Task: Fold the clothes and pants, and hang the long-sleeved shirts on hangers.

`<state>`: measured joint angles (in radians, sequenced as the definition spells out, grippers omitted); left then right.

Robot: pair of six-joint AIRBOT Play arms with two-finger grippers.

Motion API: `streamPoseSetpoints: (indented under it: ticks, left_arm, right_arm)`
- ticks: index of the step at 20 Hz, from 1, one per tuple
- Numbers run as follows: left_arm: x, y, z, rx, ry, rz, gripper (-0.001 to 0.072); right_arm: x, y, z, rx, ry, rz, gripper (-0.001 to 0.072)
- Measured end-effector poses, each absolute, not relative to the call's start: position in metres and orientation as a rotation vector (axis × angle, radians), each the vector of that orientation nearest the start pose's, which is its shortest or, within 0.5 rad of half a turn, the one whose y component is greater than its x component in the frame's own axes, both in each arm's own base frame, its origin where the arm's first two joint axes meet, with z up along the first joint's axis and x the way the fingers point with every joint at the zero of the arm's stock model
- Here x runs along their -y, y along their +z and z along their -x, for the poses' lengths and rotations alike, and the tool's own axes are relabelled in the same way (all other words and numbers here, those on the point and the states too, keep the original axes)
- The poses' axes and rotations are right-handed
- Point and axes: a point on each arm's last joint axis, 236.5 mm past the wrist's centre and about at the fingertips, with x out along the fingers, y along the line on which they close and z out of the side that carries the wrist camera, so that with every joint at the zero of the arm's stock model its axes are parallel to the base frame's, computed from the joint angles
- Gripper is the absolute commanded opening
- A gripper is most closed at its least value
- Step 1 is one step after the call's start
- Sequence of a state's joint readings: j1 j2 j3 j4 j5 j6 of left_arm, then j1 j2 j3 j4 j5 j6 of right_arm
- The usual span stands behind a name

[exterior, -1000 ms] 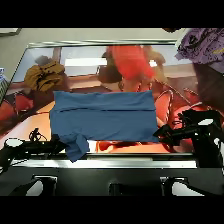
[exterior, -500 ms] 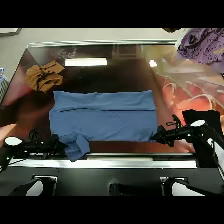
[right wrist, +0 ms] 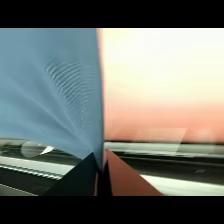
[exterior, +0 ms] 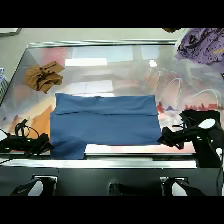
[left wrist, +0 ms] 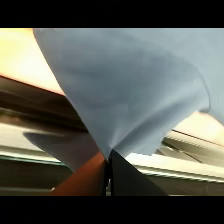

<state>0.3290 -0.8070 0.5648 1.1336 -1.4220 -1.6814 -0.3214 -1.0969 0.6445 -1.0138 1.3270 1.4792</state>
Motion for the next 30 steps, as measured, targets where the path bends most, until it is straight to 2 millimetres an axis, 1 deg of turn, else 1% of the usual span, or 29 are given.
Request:
streamPoseSetpoints:
  ticks: [2, 4, 7, 10, 14, 18, 22, 24, 27, 30]
  left_arm:
    - [0.036, -0.024, -0.195, -1.521, 0.053, 0.722, 0.0015]
    - [0.032, -0.019, -0.207, -1.494, 0.042, 0.697, 0.0016]
    - [0.028, -0.014, -0.237, -1.456, 0.023, 0.659, 0.0015]
    - [0.023, -0.015, -0.272, -1.436, 0.004, 0.627, 0.0016]
    - [0.019, -0.021, -0.322, -1.433, -0.029, 0.582, 0.0016]
    - [0.020, -0.032, -0.370, -1.442, -0.060, 0.548, 0.0016]
    - [0.017, -0.038, -0.415, -1.422, -0.076, 0.530, 0.0016]
    - [0.015, -0.040, -0.434, -1.408, -0.081, 0.524, 0.0016]
    - [0.012, -0.044, -0.458, -1.391, -0.085, 0.519, 0.0016]
    - [0.010, -0.052, -0.472, -1.390, -0.086, 0.518, 0.0016]
  right_arm:
    - [-0.046, -0.045, -0.241, -1.545, 0.121, -0.734, 0.0024]
    - [-0.039, -0.032, -0.259, -1.481, 0.129, -0.697, 0.0024]
    - [-0.029, -0.018, -0.290, -1.410, 0.137, -0.664, 0.0024]
    - [-0.026, -0.014, -0.319, -1.379, 0.163, -0.669, 0.0024]
    - [-0.035, -0.022, -0.357, -1.368, 0.208, -0.603, 0.0025]
    - [-0.040, -0.035, -0.392, -1.371, 0.192, -0.501, 0.0025]
    - [-0.046, -0.044, -0.424, -1.365, 0.190, -0.459, 0.0025]
    - [-0.047, -0.048, -0.436, -1.364, 0.188, -0.452, 0.0025]
    - [-0.048, -0.055, -0.447, -1.367, 0.185, -0.455, 0.0025]
    - [-0.047, -0.063, -0.453, -1.368, 0.178, -0.460, 0.0026]
